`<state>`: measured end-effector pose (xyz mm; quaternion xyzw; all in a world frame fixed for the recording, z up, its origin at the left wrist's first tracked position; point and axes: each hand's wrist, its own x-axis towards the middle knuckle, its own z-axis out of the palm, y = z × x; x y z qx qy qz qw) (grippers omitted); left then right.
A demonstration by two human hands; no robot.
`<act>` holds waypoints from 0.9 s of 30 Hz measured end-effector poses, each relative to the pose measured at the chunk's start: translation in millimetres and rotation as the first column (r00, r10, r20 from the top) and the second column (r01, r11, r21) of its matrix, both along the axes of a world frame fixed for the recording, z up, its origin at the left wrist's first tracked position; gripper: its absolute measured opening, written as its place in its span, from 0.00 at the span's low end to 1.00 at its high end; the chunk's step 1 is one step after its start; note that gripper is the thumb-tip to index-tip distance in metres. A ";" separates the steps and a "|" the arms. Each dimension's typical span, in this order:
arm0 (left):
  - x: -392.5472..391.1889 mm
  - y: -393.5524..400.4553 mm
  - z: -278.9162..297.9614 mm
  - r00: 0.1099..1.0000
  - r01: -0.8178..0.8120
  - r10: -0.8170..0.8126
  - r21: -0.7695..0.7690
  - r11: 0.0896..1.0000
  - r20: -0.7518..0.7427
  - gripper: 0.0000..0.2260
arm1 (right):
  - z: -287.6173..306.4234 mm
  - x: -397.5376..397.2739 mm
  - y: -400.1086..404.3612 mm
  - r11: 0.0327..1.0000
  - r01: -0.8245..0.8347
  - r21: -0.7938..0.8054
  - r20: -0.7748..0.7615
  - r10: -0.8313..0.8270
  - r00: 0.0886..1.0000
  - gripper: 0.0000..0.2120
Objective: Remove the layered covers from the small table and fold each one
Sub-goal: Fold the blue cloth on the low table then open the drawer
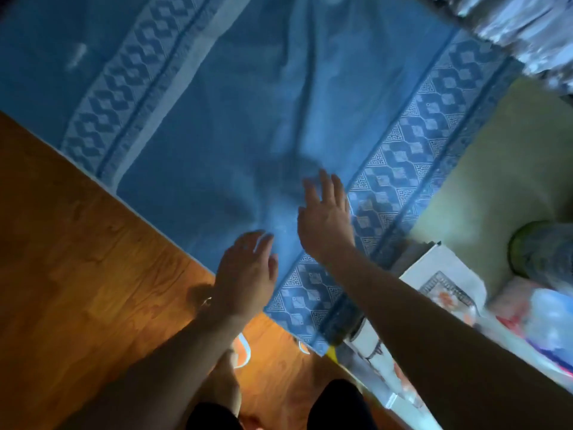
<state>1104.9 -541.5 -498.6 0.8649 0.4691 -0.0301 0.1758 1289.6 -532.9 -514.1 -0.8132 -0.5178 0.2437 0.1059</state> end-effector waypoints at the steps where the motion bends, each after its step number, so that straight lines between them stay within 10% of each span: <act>1: 7.2 28.1 -7.3 0.991 0.133 -0.134 0.070 0.989 0.015 0.20 | -4.5 -18.7 -3.3 1.000 0.023 -0.007 0.018 -0.023 1.000 0.30; 6: 16.8 131.7 -62.5 0.820 0.566 -0.547 0.088 0.820 -0.171 0.28 | -40.6 -45.9 -34.3 0.980 0.194 -0.049 0.194 -0.181 0.964 0.30; 15: -205.6 258.6 -52.3 0.956 0.166 -0.114 0.178 0.970 -0.270 0.30 | -49.6 -122.3 10.7 0.789 0.609 -0.073 0.307 -0.564 0.767 0.35; 22: -208.4 350.7 -17.1 0.943 0.277 -0.235 0.164 0.947 -0.237 0.34 | -34.0 -233.8 112.4 0.979 -0.169 0.115 0.242 0.137 0.961 0.25; 27: -136.4 356.5 -19.9 0.920 0.302 -0.259 0.113 0.946 -0.293 0.33 | -50.6 -122.9 157.7 0.854 0.477 0.209 0.257 -0.518 0.816 0.29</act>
